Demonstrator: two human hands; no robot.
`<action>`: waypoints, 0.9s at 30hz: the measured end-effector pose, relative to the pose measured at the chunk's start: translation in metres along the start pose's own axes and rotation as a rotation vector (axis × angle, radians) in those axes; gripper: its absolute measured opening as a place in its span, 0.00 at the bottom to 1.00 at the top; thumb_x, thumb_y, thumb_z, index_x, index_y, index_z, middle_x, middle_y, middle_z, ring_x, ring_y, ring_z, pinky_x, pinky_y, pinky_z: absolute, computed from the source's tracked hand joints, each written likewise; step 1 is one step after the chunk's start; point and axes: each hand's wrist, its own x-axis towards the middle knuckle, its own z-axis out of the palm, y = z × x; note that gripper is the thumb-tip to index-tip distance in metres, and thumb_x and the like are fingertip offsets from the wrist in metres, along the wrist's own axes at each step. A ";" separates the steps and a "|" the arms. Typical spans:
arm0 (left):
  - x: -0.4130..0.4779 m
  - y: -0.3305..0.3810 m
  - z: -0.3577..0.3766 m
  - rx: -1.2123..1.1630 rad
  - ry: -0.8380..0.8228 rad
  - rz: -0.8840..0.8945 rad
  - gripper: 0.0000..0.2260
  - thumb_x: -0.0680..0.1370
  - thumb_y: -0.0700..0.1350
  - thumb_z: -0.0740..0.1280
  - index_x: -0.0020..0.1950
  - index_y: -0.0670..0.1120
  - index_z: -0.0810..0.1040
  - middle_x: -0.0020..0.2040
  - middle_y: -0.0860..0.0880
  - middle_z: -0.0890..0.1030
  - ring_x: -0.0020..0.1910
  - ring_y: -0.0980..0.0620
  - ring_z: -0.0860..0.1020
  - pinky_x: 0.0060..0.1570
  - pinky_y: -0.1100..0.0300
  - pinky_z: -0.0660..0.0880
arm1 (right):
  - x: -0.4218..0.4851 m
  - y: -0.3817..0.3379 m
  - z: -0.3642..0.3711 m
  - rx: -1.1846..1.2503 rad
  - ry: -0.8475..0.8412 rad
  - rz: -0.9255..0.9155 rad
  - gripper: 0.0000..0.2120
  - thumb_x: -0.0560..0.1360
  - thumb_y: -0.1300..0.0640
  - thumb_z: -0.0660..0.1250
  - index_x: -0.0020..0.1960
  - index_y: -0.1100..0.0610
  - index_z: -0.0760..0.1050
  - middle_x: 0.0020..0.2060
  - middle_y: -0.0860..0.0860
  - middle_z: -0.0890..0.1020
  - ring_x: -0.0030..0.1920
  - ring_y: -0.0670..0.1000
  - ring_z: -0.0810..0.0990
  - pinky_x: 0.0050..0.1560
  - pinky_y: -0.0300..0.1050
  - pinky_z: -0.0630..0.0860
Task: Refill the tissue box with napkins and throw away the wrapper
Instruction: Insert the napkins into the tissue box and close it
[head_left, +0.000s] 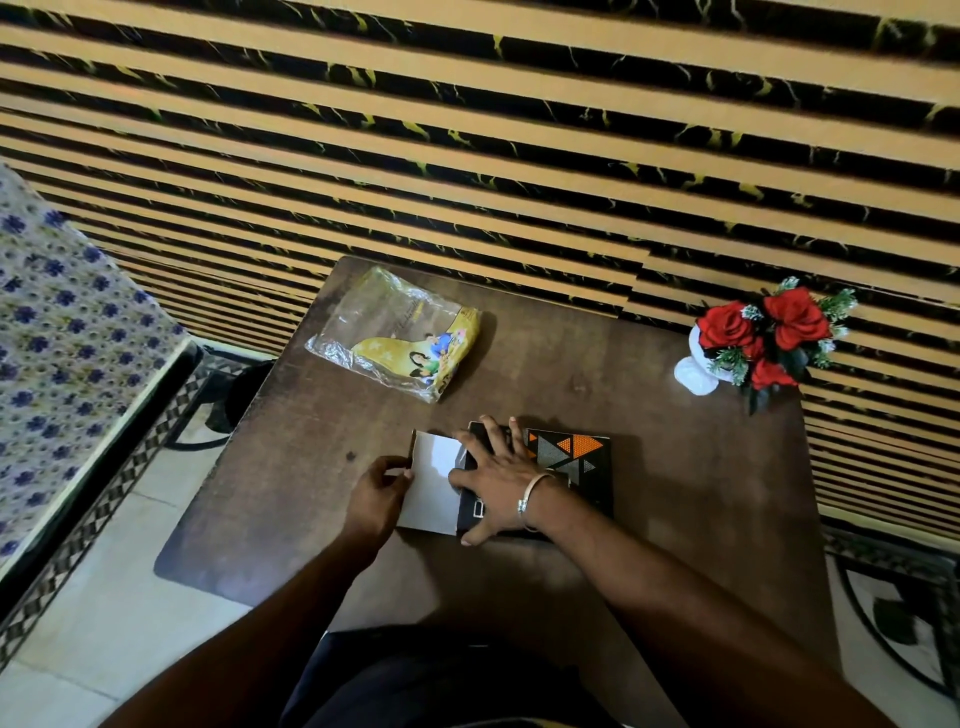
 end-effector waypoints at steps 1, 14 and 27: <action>-0.001 0.002 0.001 -0.004 0.000 0.001 0.10 0.81 0.48 0.64 0.61 0.50 0.76 0.51 0.44 0.83 0.46 0.47 0.81 0.35 0.58 0.73 | -0.001 -0.001 0.002 -0.002 0.023 0.005 0.37 0.61 0.29 0.69 0.65 0.44 0.69 0.78 0.55 0.48 0.76 0.69 0.37 0.70 0.75 0.35; -0.019 0.028 0.022 -0.117 -0.159 0.045 0.09 0.79 0.48 0.68 0.59 0.50 0.76 0.51 0.50 0.83 0.44 0.52 0.82 0.40 0.58 0.80 | 0.001 0.004 0.017 0.109 0.127 0.088 0.69 0.56 0.27 0.70 0.77 0.51 0.29 0.78 0.59 0.35 0.78 0.60 0.35 0.76 0.63 0.36; -0.041 0.038 0.052 -0.148 -0.278 0.061 0.22 0.83 0.51 0.59 0.77 0.53 0.62 0.74 0.53 0.70 0.65 0.58 0.75 0.65 0.61 0.73 | -0.001 0.003 0.020 0.112 0.198 0.096 0.69 0.55 0.30 0.73 0.78 0.55 0.33 0.79 0.57 0.42 0.79 0.58 0.40 0.77 0.61 0.39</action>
